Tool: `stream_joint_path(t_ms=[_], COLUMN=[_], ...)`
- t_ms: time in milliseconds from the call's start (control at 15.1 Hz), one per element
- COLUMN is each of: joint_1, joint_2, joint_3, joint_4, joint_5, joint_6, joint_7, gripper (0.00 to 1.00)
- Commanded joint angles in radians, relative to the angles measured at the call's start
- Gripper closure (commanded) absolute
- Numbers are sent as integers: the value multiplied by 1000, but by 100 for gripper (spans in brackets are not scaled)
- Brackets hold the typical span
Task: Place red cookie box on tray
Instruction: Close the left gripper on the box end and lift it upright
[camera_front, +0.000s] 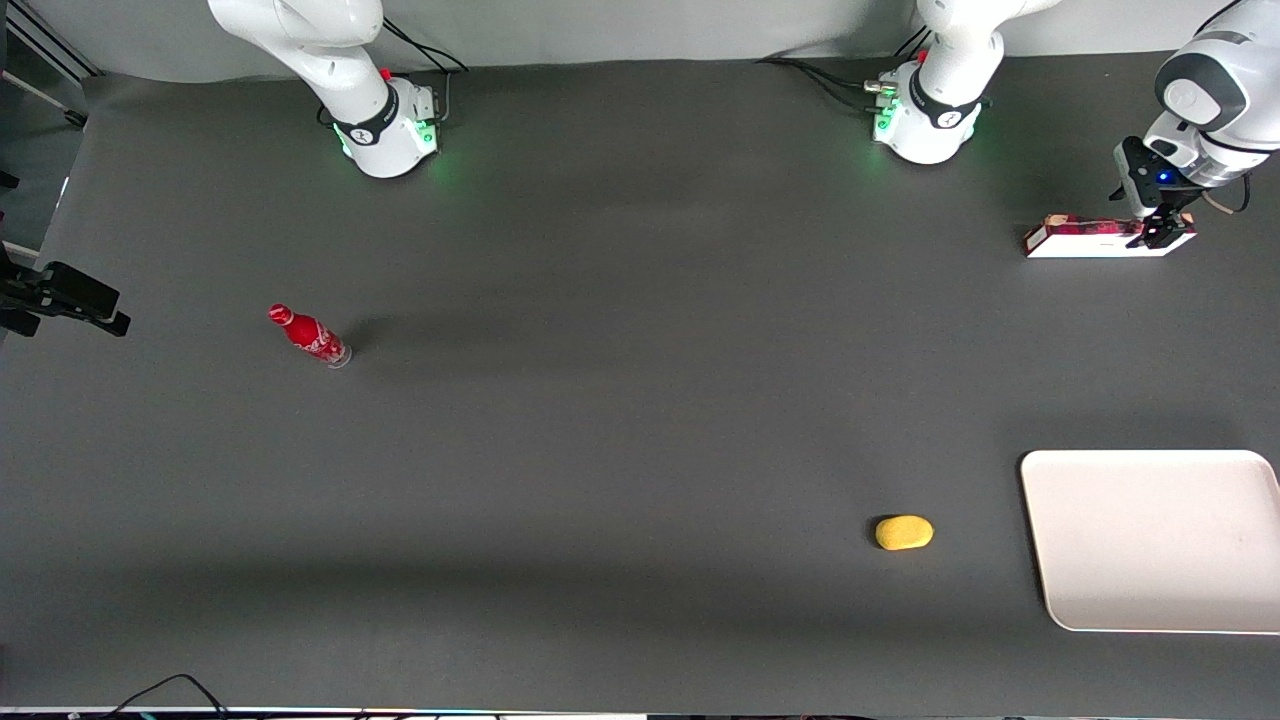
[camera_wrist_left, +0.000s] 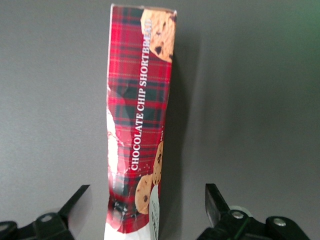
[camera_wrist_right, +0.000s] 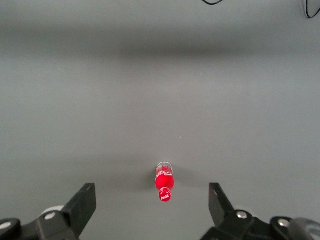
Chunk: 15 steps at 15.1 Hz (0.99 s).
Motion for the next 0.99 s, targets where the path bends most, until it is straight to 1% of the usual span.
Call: stream_joint_path(t_ms=[0,265,331,398,464,530,596,729,795,928], joint_1=[-7,-37,-47,-51,-56,-59,-59,-65,-68,-68], joint_2=[56,90,93,96,99,99,99,99,99,99], joint_3=[3,0,-2,-3,-3,-3,-3,-3,-3,-5], joint_4=[-23,-26,-26,-26,-26,-26,-26,-24,-24,-23], joint_5=[-21,-60,-80,-87,-91,-94,-94,-94,-94,-94], joint_6=[89,101,101,101,101,101,101,99,99,99], joint_7=[21,18,18,18,18,18,18,18,16,10], gripper=[0,0,0,1,5,14,31,82,100,100])
